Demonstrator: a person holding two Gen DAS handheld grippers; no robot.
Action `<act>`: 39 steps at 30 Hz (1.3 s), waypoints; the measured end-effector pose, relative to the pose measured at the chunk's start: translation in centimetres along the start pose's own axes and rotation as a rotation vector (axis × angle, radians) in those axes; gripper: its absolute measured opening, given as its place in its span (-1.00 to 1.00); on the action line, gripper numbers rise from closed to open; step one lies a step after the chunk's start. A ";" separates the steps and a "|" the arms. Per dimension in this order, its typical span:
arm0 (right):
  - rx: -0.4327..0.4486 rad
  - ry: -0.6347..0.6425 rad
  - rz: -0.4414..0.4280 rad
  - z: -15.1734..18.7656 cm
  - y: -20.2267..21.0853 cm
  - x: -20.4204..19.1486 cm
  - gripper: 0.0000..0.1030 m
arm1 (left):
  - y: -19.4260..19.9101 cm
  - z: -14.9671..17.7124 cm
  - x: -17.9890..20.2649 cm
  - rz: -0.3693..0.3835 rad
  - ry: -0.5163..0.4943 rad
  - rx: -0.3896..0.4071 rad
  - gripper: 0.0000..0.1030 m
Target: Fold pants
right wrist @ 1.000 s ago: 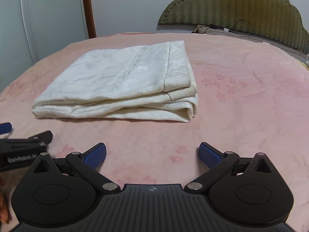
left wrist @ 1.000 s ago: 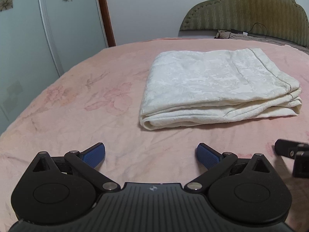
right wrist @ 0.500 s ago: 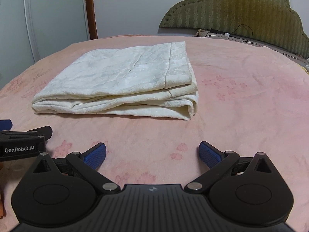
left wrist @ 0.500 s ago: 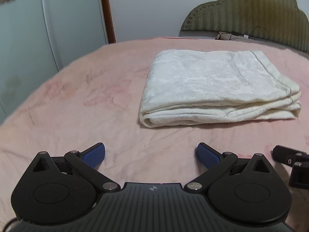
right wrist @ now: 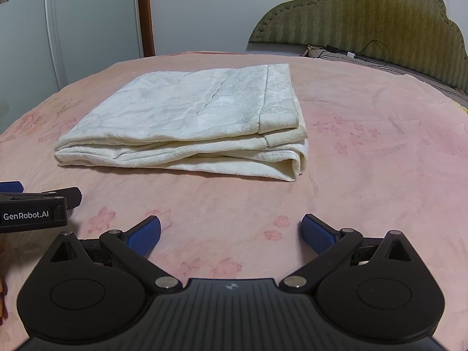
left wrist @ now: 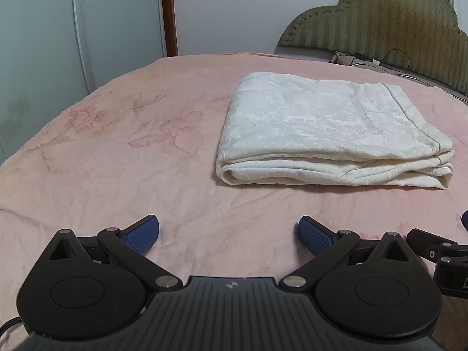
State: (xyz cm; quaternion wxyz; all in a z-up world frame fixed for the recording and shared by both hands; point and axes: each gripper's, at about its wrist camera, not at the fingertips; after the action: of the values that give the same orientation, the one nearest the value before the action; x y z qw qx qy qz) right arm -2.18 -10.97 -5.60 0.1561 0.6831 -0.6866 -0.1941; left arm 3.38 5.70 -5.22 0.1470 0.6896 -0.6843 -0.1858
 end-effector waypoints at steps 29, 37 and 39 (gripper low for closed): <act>0.009 -0.032 -0.014 0.0 0.2 0.3 1.00 | 0.0 0.0 0.1 0.001 0.002 -0.001 1.00; 0.012 -0.044 -0.019 0.0 0.2 0.4 1.00 | 0.0 0.0 0.2 0.000 0.002 -0.001 1.00; 0.013 -0.046 -0.020 0.0 0.3 0.4 1.00 | -0.1 0.0 0.1 0.001 0.002 -0.001 1.00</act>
State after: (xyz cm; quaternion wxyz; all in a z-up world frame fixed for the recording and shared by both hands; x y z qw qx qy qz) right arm -2.43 -11.42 -5.46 0.1341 0.6863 -0.6843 -0.2068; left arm 3.42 5.61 -5.29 0.1479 0.6895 -0.6843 -0.1854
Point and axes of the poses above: each gripper's, at about its wrist camera, not at the fingertips, and y roughly against the way its jaws point, x to its right, z to its underside, and after that the axes turned 12 degrees about x, right-handed
